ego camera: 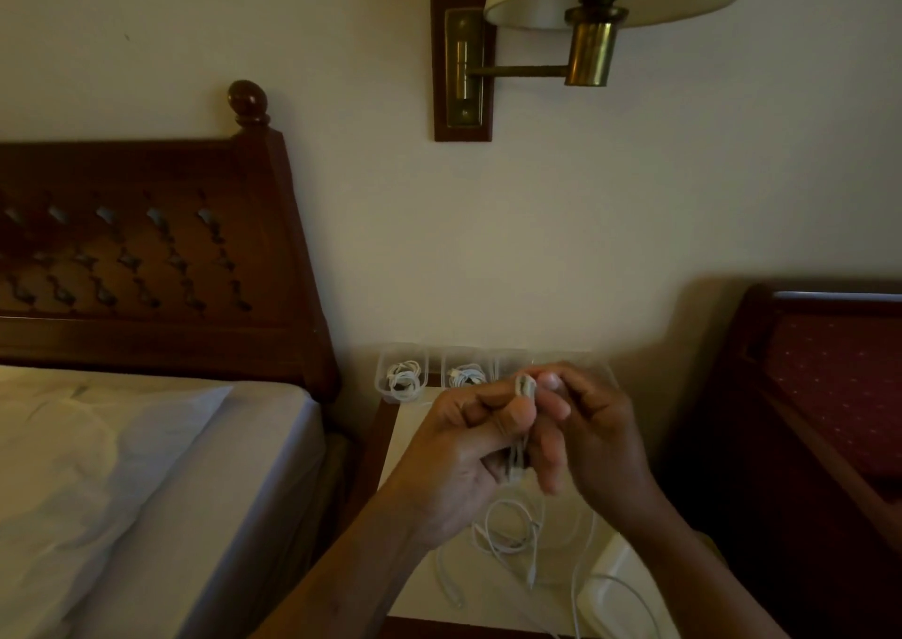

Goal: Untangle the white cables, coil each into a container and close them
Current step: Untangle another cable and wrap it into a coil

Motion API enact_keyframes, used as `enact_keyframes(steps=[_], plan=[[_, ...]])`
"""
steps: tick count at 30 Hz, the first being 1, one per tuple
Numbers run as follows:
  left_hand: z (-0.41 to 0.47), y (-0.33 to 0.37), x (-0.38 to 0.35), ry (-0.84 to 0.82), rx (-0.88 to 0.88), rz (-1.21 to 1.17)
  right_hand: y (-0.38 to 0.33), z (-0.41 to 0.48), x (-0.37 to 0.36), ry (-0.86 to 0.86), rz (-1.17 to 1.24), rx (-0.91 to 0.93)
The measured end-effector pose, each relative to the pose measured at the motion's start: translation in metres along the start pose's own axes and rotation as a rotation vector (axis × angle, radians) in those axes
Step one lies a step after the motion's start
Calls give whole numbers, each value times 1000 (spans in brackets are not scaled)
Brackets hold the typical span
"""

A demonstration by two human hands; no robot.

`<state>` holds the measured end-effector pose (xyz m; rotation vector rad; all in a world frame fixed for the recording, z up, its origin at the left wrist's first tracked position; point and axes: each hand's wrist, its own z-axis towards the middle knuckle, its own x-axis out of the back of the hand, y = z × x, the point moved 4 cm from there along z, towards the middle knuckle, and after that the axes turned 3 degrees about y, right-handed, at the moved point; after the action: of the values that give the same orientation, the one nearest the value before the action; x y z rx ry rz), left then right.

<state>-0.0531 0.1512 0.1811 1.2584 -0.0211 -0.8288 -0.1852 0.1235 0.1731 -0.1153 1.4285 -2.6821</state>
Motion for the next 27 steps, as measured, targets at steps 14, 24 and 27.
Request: enact_keyframes(steps=[14, 24, 27], plan=[[20, -3, 31, 362, -216, 476, -23, -35, -27, -121, -716, -98], [21, -9, 32, 288, -83, 296, -58, -4, -5, -58, -1023, 457], [18, -12, 34, 221, -66, 315, -62, 2, 4, -132, -1089, 632]])
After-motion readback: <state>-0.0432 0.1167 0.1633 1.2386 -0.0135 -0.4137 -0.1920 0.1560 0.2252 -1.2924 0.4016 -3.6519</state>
